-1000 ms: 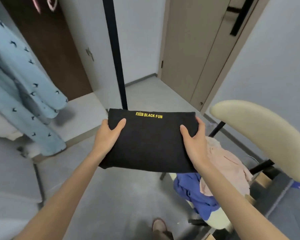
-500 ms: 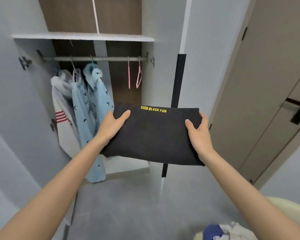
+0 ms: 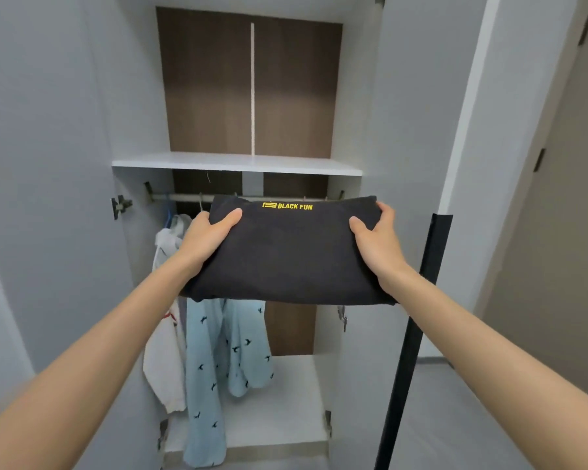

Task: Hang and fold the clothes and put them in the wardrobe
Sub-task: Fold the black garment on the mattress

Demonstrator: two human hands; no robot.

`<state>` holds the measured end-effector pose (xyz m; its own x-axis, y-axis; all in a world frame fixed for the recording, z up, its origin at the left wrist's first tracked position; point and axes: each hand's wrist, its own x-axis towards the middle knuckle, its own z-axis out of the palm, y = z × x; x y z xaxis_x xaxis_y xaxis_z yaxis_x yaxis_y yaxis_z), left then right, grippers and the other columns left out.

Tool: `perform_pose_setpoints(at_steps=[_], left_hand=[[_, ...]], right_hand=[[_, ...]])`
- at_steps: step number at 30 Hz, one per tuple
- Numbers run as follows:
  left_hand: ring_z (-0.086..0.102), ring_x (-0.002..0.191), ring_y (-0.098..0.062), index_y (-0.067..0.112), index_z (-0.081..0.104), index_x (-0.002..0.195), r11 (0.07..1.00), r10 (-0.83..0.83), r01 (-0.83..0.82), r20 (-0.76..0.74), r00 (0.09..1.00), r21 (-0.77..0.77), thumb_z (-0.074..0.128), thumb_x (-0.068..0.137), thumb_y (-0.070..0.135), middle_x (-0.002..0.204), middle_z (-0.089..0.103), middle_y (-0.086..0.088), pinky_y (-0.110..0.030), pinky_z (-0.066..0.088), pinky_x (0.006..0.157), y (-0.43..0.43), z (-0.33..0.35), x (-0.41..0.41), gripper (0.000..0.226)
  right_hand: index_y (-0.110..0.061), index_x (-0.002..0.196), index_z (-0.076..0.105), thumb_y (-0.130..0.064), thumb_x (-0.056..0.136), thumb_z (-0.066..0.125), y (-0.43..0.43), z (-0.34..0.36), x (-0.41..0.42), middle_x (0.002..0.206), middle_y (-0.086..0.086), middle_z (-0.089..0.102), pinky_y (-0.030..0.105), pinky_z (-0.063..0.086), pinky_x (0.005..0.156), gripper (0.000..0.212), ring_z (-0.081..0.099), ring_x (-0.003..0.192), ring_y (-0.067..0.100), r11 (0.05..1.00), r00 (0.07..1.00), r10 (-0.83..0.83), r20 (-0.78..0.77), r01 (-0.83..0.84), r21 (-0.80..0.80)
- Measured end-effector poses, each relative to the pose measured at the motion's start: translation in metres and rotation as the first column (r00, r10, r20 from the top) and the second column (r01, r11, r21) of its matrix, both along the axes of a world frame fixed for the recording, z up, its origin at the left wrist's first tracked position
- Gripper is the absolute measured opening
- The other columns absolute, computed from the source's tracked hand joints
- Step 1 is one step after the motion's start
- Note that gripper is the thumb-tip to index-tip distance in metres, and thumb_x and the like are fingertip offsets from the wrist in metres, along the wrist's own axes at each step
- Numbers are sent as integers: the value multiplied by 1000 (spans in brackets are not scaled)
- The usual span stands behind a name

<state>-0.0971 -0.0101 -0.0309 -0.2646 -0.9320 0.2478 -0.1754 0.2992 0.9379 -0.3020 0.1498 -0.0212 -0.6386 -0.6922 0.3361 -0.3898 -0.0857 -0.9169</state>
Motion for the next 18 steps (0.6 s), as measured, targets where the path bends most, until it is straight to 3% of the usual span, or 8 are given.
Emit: perform_pose_setpoints(at_steps=[4, 8, 13, 18], left_hand=[[60, 96, -19, 12, 53, 116, 999, -8, 7, -32, 999, -40, 60, 84, 51, 111, 61, -2, -27, 43, 70, -73, 31, -2, 51], [62, 96, -20, 12, 55, 116, 997, -43, 39, -47, 998, -67, 61, 82, 53, 109, 64, -2, -30, 48, 75, -144, 66, -7, 54], [62, 98, -21, 13, 57, 116, 994, -72, 67, -58, 996, -91, 59, 84, 52, 108, 65, -1, -34, 49, 85, -217, 99, -26, 51], [60, 101, -23, 11, 52, 118, 994, -48, 40, -72, 996, -98, 62, 71, 60, 112, 62, -3, -42, 48, 93, -274, 117, -46, 69]], right_hand=[[-30, 145, 18, -33, 95, 48, -76, 28, -8, 130, -7, 50, 42, 45, 100, 58, 54, 113, 20, 999, 1000, -31, 7, 31, -35], [-29, 143, 23, -32, 93, 50, -146, 59, -15, 119, -6, 53, 42, 46, 99, 57, 56, 108, 21, 998, 999, -39, 34, 41, -52], [-24, 142, 28, -29, 93, 52, -217, 90, -31, 120, -5, 52, 37, 47, 96, 55, 55, 107, 19, 991, 997, -62, 43, 66, -114], [-22, 143, 30, -28, 94, 54, -279, 111, -53, 125, -4, 50, 31, 45, 84, 55, 53, 104, 18, 987, 997, -78, 30, 81, -140]])
